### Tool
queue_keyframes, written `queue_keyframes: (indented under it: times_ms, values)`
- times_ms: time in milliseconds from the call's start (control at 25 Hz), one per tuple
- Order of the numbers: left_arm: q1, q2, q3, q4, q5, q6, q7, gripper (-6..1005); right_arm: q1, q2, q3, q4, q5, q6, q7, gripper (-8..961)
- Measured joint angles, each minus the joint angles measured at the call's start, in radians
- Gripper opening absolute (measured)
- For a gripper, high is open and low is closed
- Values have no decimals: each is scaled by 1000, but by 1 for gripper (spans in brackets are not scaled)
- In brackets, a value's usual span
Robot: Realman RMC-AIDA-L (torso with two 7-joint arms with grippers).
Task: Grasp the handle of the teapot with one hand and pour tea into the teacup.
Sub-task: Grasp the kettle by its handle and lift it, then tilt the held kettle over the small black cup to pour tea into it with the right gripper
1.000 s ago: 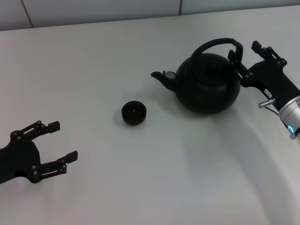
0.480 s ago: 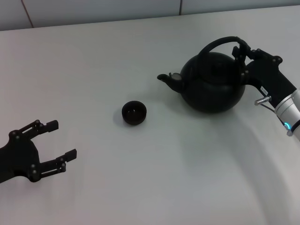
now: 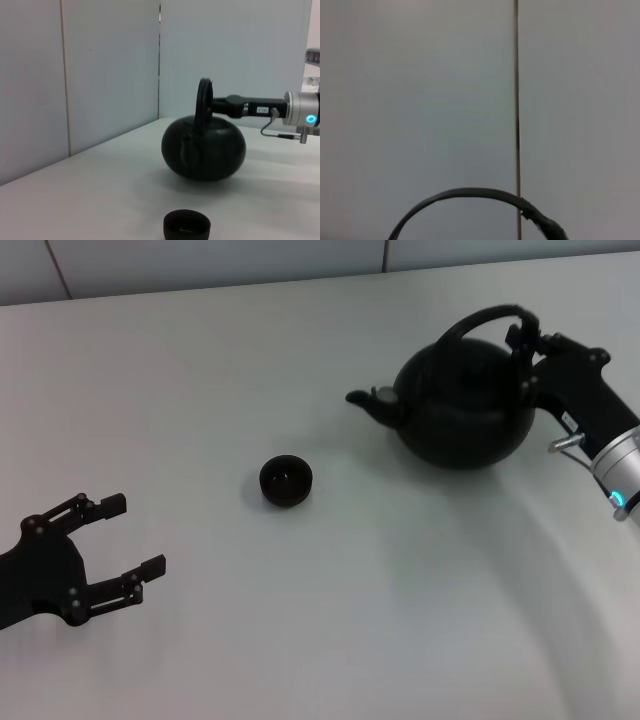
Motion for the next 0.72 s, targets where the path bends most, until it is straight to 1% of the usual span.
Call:
queue_keyframes:
  times_ms: [120, 160, 280, 520, 600, 640, 680, 720]
  values:
    - [3, -1, 0, 0, 0, 0, 0, 861, 7, -1, 7, -28, 0, -40, 33, 82]
    - [4, -3, -1, 0, 0, 0, 0, 861, 21, -1, 4, -66, -1, -55, 82, 82]
    - [5, -4, -1, 0, 0, 0, 0, 861, 35, -1, -4, -101, -5, -59, 126, 82]
    - [7, -9, -1, 0, 0, 0, 0, 861, 51, -2, -12, -118, -13, -55, 147, 82]
    - [7, -10, -1, 0, 0, 0, 0, 861, 58, -3, -31, -134, -21, -48, 175, 82]
    - [7, -11, -1, 0, 0, 0, 0, 861, 70, -4, -83, -172, -25, -38, 230, 82]
    - [7, -11, -1, 0, 0, 0, 0, 861, 70, -4, -83, -172, -25, -38, 230, 82]
    - [7, -11, -1, 0, 0, 0, 0, 861, 78, -5, -125, -196, -26, -31, 266, 82]
